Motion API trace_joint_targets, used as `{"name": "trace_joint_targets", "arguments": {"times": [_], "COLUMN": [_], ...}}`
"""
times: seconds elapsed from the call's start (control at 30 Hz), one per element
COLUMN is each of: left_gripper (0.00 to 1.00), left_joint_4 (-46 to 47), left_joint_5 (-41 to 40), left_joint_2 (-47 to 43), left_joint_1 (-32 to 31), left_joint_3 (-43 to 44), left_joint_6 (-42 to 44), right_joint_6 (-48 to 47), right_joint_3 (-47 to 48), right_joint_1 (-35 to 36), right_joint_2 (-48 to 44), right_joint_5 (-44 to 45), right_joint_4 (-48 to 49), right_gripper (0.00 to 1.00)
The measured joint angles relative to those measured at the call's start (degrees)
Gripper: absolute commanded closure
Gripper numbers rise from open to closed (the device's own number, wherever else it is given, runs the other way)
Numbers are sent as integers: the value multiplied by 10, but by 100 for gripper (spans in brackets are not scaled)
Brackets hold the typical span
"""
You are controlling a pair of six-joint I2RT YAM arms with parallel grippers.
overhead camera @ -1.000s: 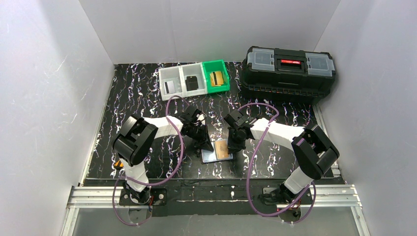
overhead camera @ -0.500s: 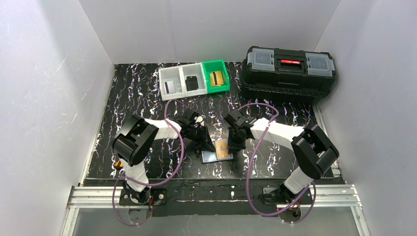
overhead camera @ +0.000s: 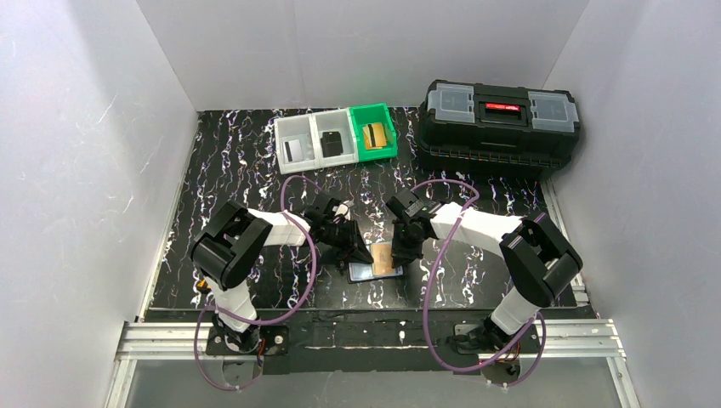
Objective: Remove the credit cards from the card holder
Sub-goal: Remove the credit card from the card holder.
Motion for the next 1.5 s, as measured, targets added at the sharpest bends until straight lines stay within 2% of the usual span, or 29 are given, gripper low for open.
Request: {"name": "trace_joint_targets", "arguments": {"times": [0.4,0.67,0.97,1.5], "left_gripper": [87,100,100,100], "left_joint_4": [25,49,77,37], "left_joint_5": [6,14,21,28], "left_joint_2": [3,14,14,-3], "left_joint_1": [-3,-1,5,19], "left_joint_3": [-3,-9,-27,-29], "left_joint_6": [-11,-31,-69,-42], "right_joint_6": [3,2,4,23], "right_joint_3": [2,10,9,-17], "right_joint_1": [1,1,-1,-14], "right_joint_2": [4,11,11,-5], "right_joint_5": [-9,-11,-11,-27], "right_joint_4": [1,-8,-9,22], "right_gripper": [96,96,99,99]}}
